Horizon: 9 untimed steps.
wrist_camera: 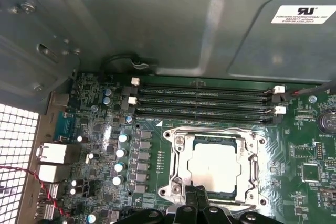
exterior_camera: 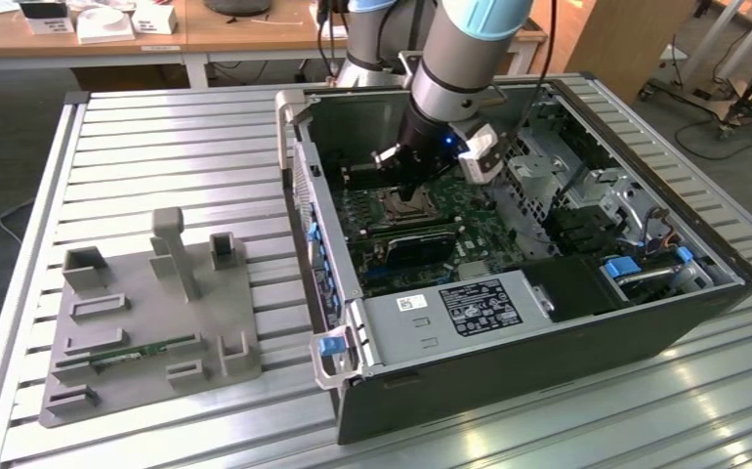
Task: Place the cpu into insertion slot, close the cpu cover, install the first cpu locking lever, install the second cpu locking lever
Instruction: 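Install the second cpu locking lever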
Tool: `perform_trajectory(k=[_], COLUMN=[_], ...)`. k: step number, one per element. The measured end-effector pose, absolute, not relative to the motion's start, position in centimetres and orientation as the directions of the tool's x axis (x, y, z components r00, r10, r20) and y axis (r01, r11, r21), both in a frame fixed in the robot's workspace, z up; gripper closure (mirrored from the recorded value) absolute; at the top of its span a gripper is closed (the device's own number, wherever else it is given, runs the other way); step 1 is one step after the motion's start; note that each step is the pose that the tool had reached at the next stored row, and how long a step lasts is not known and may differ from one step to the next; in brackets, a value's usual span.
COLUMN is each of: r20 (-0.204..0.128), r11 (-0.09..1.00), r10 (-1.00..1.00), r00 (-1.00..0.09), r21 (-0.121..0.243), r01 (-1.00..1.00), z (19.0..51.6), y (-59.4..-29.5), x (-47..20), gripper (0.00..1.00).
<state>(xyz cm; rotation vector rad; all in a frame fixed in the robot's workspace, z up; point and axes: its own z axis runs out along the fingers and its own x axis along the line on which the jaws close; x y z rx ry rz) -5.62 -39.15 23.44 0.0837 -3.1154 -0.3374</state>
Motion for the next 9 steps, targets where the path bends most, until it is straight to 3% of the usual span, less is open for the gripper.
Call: perform_trajectory(k=[9], r20=[0.005], r11=[0.988], r10=[-0.054], r00=[-0.999], r21=[0.145], r01=[-0.052], z=[23.97], y=[-39.30], x=[-5.61], gripper=[0.90])
